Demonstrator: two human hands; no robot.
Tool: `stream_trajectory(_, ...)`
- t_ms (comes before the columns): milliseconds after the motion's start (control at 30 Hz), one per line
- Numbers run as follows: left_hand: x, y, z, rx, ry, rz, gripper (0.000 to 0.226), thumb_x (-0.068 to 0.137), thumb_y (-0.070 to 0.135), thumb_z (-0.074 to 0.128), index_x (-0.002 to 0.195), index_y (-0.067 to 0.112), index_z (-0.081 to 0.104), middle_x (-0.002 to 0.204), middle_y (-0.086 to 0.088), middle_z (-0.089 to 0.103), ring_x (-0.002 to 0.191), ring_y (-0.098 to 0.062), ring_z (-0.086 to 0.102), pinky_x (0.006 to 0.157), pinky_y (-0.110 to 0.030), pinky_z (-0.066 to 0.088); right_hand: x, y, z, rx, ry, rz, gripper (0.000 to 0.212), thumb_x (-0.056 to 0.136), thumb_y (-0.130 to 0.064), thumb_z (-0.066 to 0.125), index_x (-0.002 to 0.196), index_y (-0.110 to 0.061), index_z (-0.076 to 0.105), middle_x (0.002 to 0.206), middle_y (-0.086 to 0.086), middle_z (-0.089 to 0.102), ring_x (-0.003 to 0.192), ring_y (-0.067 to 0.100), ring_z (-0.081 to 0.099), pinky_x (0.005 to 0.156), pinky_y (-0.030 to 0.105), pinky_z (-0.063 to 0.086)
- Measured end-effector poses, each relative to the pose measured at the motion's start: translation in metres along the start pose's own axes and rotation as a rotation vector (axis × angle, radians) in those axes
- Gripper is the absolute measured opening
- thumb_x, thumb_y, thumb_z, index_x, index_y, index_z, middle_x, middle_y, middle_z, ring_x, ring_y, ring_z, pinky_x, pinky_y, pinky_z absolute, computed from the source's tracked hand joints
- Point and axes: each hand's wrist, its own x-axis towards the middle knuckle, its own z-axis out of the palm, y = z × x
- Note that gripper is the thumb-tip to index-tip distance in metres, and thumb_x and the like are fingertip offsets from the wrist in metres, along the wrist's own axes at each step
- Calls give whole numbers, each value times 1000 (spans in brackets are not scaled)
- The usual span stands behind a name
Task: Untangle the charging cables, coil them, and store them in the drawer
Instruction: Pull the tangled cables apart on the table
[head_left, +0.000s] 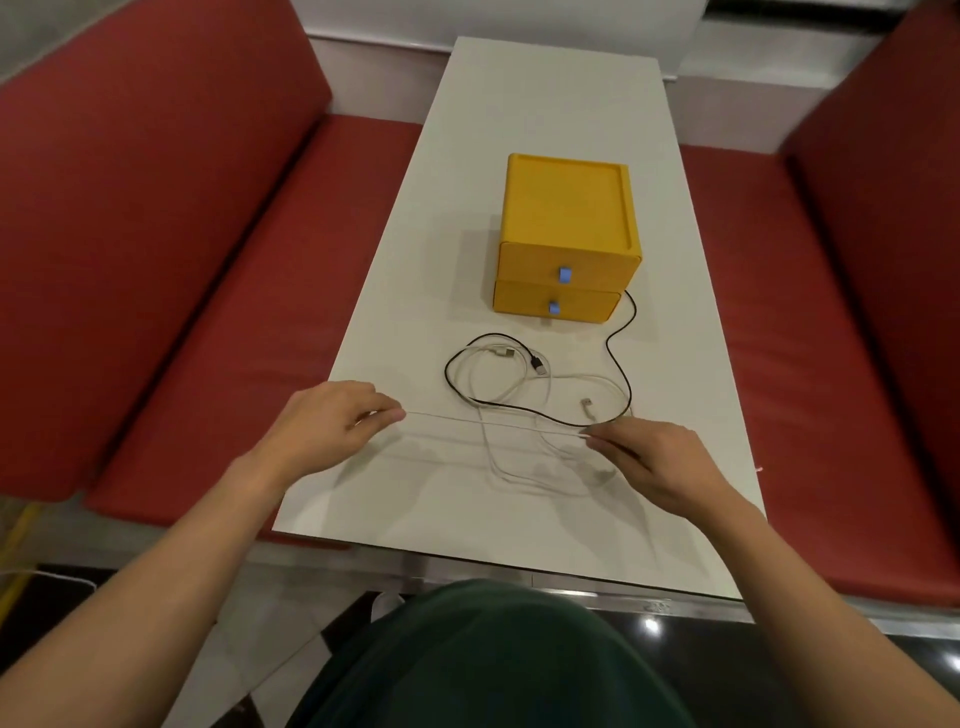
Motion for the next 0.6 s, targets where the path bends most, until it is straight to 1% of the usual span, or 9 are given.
stream_trajectory(67, -5, -7, 0, 9, -27, -21, 43, 99, 66, 40, 114, 44, 74, 76, 14, 60, 76, -5, 58, 61, -28, 42, -10, 9, 1, -35, 21, -6, 41, 101, -61, 37, 118, -44, 70, 104, -24, 73, 91, 8, 71, 64, 31, 54)
stream_trajectory(133, -9, -15, -2, -93, -44, -81, 44, 96, 71, 43, 110, 44, 76, 78, 16, 66, 78, -5, 62, 66, -32, 47, -14, 17, -1, -45, 48, 25, 42, 101, -63, 37, 115, -45, 72, 97, -24, 73, 86, 10, 72, 62, 30, 52)
stream_trajectory(200, -11, -22, -5, -250, -55, -126, 43, 89, 76, 46, 100, 49, 76, 82, 21, 71, 79, -4, 66, 71, -36, 53, -11, 24, -5, -36, 62, 74, 42, 101, -64, 39, 112, -44, 74, 93, -23, 73, 85, 13, 71, 63, 31, 51)
stream_trajectory(267, -8, -19, -9, -280, -71, -138, 30, 88, 74, 51, 95, 55, 73, 80, 20, 72, 76, -5, 66, 72, -38, 55, -5, 28, -9, -33, 53, 117, 34, 99, -60, 46, 111, -45, 74, 94, -23, 73, 88, 13, 70, 65, 31, 50)
stream_trajectory(333, -2, -14, -14, -263, -52, -166, 16, 94, 60, 61, 91, 52, 75, 71, 21, 68, 69, -5, 62, 66, -35, 51, 1, 28, -13, -14, 48, 143, 27, 100, -54, 53, 111, -45, 74, 99, -25, 74, 91, 10, 69, 67, 30, 49)
stream_trajectory(400, 4, -12, -19, -212, -20, -215, 17, 96, 52, 64, 91, 43, 78, 60, 22, 62, 63, -3, 58, 60, -29, 41, 6, 27, -18, 1, 34, 142, 26, 100, -52, 54, 112, -44, 75, 102, -27, 74, 92, 8, 69, 69, 30, 47)
stream_trajectory(467, 8, -10, -23, -147, 9, -266, 24, 97, 53, 63, 93, 37, 80, 54, 16, 60, 64, -1, 57, 58, -26, 37, 11, 26, -20, 5, 16, 127, 26, 100, -54, 53, 113, -45, 74, 100, -28, 73, 92, 9, 68, 67, 29, 45)
stream_trajectory(533, 10, -5, -23, -84, 28, -297, 29, 97, 56, 60, 94, 36, 80, 59, 13, 62, 69, -1, 57, 58, -26, 36, 12, 27, -19, 7, -8, 129, 27, 100, -55, 52, 113, -46, 74, 99, -30, 73, 91, 7, 67, 65, 27, 41)
stream_trajectory(600, 9, 0, -23, -62, 14, -324, 33, 95, 60, 58, 89, 35, 78, 59, 13, 60, 69, -2, 56, 58, -27, 35, 8, 31, -14, 18, -18, 138, 27, 99, -56, 52, 111, -47, 74, 96, -31, 72, 90, 6, 67, 65, 27, 42)
